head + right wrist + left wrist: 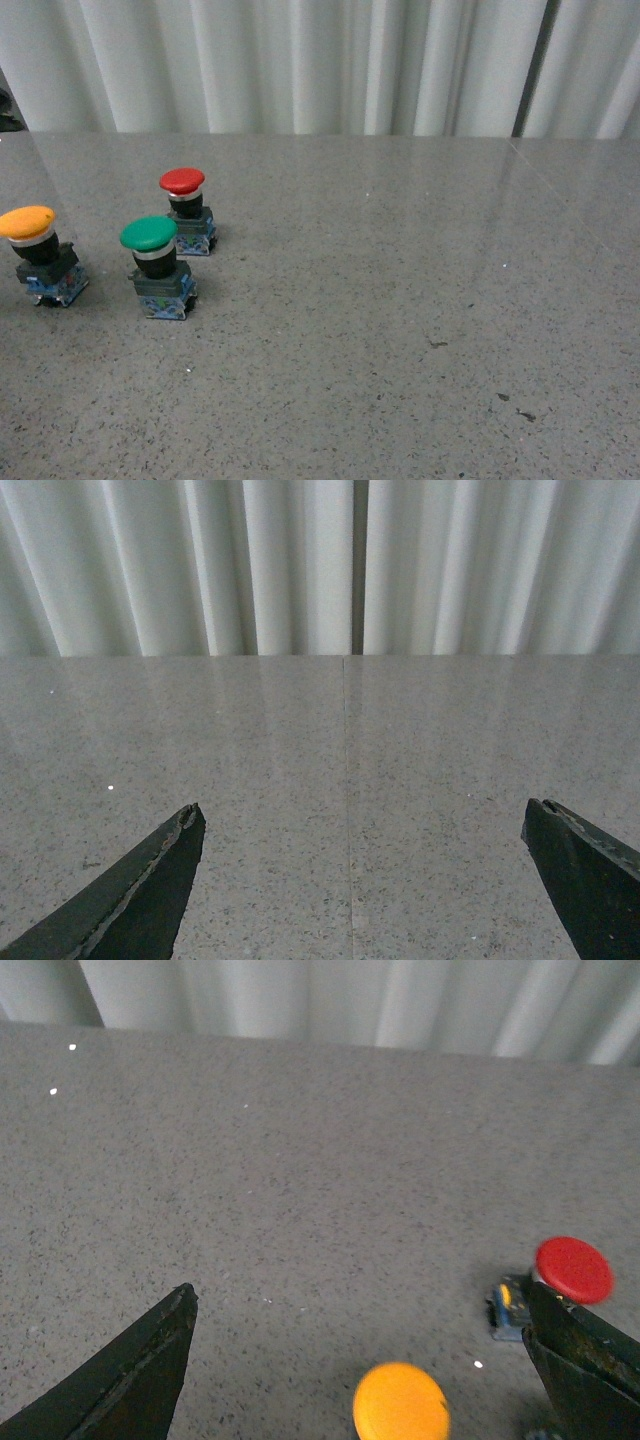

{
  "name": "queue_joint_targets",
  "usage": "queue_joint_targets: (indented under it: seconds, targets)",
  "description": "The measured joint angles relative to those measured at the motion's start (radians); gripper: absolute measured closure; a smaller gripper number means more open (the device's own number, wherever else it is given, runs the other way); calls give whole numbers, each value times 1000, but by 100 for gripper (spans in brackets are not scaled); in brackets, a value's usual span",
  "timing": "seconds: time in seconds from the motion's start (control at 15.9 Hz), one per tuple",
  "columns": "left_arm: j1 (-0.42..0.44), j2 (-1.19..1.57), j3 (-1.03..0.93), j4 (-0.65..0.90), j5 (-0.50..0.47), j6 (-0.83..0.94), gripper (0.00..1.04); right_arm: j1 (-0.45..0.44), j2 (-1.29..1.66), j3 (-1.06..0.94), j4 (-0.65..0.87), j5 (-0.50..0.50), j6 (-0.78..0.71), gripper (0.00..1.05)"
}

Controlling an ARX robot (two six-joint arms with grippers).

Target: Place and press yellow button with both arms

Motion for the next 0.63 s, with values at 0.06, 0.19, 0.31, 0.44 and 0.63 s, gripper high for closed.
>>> queue_joint_targets:
  seconds: [0.06,0.19,0.31,0.44,0.63]
  targets:
    - [-2,85,60,-26,-21,-3,7,0,0,0,0,0,0,7]
    - [-7,158,84,-47,-34,-10,7,0,0,0,0,0,0,7]
    - [-14,215,87,-76,-35,-14,7,0,0,0,0,0,0,7]
    - [-19,242,96,-88,-42,-25,7,0,0,0,0,0,0,7]
    - [-43,258,100,-94,1,-20,7,0,0,0,0,0,0,7]
